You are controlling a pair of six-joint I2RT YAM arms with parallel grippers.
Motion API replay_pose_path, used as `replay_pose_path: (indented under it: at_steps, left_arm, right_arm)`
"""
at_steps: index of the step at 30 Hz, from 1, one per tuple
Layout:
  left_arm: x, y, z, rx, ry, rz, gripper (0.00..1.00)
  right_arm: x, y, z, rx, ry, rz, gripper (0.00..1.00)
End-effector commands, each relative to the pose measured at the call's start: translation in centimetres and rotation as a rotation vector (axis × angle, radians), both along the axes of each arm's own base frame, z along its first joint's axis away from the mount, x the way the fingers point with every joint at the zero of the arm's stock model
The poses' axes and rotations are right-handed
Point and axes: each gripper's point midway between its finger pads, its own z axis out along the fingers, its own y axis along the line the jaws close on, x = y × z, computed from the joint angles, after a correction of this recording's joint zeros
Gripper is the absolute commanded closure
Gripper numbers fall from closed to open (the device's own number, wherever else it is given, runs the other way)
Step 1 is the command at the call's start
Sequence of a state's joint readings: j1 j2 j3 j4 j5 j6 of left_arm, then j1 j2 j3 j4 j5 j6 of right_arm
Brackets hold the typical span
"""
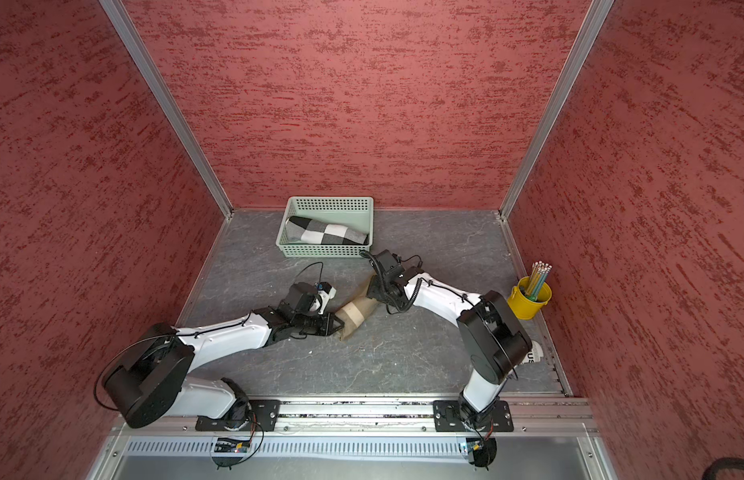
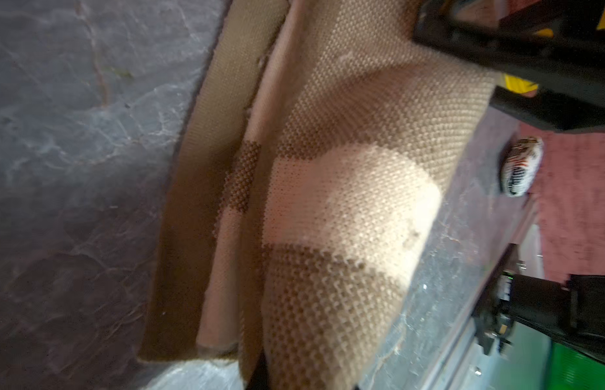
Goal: Roll up the scarf and place it into the basket
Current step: Roll the scarf at the center of the board.
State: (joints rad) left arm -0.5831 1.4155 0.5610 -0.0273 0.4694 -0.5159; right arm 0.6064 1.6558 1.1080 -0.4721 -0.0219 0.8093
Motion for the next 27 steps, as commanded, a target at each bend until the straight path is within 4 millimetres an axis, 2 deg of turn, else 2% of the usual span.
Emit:
replay_pose_path:
  at_steps: [1,4,8,10,13,15,18,21,27]
  left_arm:
    - [-1.2,-0.7,1.1,-0.213,0.167,-0.038,0.98]
    - [-0.7,0.0,1.2,-0.268,0.241,-0.019,0.99]
    - [-0.3,0.5,0.9,-0.284,0.320,-0.011,1.00]
    - [-0.4,0.7,0.4,-0.270,0.347,-0.010,1.00]
    - [-0.4,0.9,-0.4,-0.255,0.382,0.004,1.00]
    - [-0.4,1.0,-0.7,-0.253,0.395,0.022,1.00]
    - [-0.5,1.6,-1.5,-0.227,0.417,0.070,1.00]
    - [-0.6,2.5,-2.4,-0.206,0.441,0.115,1.00]
    - [-0.8,3.2,-3.5,-0.178,0.479,0.148,1.00]
  right_arm:
    - [1.5,-3.0,2.7,-0.047,-0.103,-0.001,0.33]
    - [2.5,-3.9,4.5,-0.022,-0.198,0.062,0.30]
    - [3.5,-2.4,7.6,0.017,-0.366,0.264,0.25]
    - [3.9,-1.4,8.2,0.018,-0.405,0.349,0.24]
    - [5.5,-0.6,7.6,0.003,-0.400,0.362,0.25]
    - [6.6,-0.4,6.1,-0.006,-0.360,0.339,0.26]
    - [7.6,-1.1,3.7,-0.055,-0.263,0.252,0.32]
    - [7.0,-1.5,2.6,-0.043,-0.219,0.190,0.31]
    - [4.8,-2.5,2.7,-0.019,-0.187,0.088,0.27]
